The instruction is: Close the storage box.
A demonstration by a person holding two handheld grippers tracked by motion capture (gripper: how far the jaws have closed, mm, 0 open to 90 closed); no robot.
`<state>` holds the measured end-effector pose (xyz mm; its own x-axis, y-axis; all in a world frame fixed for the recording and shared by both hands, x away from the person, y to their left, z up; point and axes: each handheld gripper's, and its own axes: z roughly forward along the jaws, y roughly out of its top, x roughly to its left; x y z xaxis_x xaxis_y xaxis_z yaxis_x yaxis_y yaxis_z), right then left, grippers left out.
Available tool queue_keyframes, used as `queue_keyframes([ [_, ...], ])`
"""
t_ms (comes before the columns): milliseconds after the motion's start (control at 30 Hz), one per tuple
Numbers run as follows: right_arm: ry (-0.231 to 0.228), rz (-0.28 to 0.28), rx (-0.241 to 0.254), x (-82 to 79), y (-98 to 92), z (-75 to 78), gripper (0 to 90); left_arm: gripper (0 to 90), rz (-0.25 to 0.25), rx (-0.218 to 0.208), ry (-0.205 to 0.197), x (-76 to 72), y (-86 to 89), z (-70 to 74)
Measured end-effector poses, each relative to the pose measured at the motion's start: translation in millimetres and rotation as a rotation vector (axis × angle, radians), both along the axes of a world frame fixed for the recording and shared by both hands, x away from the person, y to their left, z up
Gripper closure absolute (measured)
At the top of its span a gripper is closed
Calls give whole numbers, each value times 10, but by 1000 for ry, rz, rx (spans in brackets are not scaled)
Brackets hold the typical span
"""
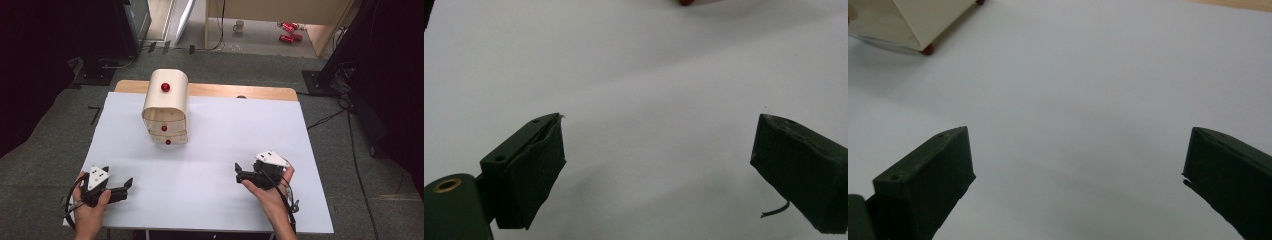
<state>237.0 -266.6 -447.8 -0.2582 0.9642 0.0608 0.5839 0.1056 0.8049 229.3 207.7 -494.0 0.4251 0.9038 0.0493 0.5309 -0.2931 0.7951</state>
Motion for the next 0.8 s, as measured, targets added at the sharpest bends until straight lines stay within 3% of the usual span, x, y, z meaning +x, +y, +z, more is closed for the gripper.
queue_keyframes([
  [333, 27, -61, 1, -130, -517, -120, 0, 70, 8, 6, 9, 11, -2, -2],
  [600, 97, -137, -18, -277, -1011, -365, 0, 70, 8, 23, 26, 29, -21, -10],
  [733, 127, -181, -26, -327, -1208, -509, 0, 70, 3, 43, 50, 49, -38, -16],
  [767, 141, -201, -13, -323, -1241, -540, 0, 70, 3, 47, 62, 63, -44, -22],
  [800, 128, -198, 12, -329, -1261, -536, 3, 70, 3, 54, 75, 76, -48, -24],
])
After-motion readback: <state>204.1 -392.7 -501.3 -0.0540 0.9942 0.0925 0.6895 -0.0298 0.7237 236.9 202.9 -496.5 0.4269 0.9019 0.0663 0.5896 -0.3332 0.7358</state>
